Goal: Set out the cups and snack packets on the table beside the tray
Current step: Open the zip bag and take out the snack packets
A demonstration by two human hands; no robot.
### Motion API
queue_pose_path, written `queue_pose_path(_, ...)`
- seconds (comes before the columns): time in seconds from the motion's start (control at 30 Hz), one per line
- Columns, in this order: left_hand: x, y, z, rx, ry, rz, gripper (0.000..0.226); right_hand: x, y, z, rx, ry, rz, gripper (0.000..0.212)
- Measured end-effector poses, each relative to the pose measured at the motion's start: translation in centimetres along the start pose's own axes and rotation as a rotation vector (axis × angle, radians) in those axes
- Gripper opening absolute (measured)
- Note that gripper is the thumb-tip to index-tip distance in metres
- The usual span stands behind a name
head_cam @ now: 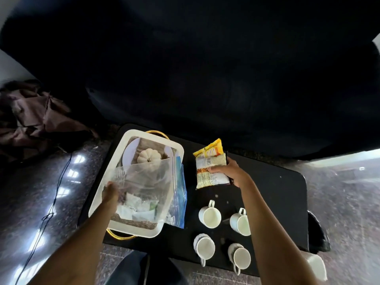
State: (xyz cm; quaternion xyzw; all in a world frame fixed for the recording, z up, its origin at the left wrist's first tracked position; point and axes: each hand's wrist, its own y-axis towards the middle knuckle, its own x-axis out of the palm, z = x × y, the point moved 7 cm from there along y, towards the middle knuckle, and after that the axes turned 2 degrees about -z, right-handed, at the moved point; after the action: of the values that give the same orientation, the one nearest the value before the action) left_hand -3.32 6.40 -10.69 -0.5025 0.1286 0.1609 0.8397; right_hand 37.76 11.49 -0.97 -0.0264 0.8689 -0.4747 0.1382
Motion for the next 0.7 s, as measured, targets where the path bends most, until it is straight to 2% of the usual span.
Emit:
queue_pose_path(0.1, 0.2, 0.5, -0.6, -0.014, -0.073, -0.012, 0.041, 1.9, 2.2, 1.3, 0.015, -0.023, 0.005, 0.037)
queue_pose_path(0.2, -0.4, 0.8, -0.5, -0.023, -0.158, 0.018, 0.038, 3.2, 4.3, 3.6, 0.04, 0.016, 0.071, 0.044)
queue_pose_path(0.23, -0.3, 0.8, -0.5, -0.032, -0.203, -0.004, 0.038, 3.2, 4.6, 4.2, 0.045, -0.024, 0.119, 0.051)
queue_pose_path(0.33, 0.6, 0.2, -0.7, -0.04, -0.324, -0.139, 0.045, 2.9, 4.4, 5.3, 0.107, -0.244, 0.272, 0.095)
queue_pose_path(0.4, 0.9, -0.1, -1.4, -0.079, -0.385, -0.129, 0.039, 2.6, 3.6, 4.7, 0.087, -0.342, 0.372, 0.108)
queue_pose_path(0.43, 0.9, -0.1, -1.8, -0.094, -0.373, -0.08, 0.044, 2.6, 3.1, 4.1, 0.05, -0.38, 0.405, 0.109)
queue_pose_path(0.53, 0.9, -0.3, -2.8, -0.129, -0.303, 0.0, 0.078, 3.1, 2.3, 3.0, -0.041, -0.475, 0.432, 0.11)
queue_pose_path(0.6, 1.2, -0.6, -3.2, -0.125, -0.292, 0.004, 0.081, 3.5, 1.9, 3.2, -0.041, -0.492, 0.427, 0.106)
queue_pose_path(0.7, 1.2, -1.4, -3.4, -0.093, -0.255, 0.043, 0.071, 3.4, 1.3, 3.1, -0.028, -0.527, 0.47, 0.096)
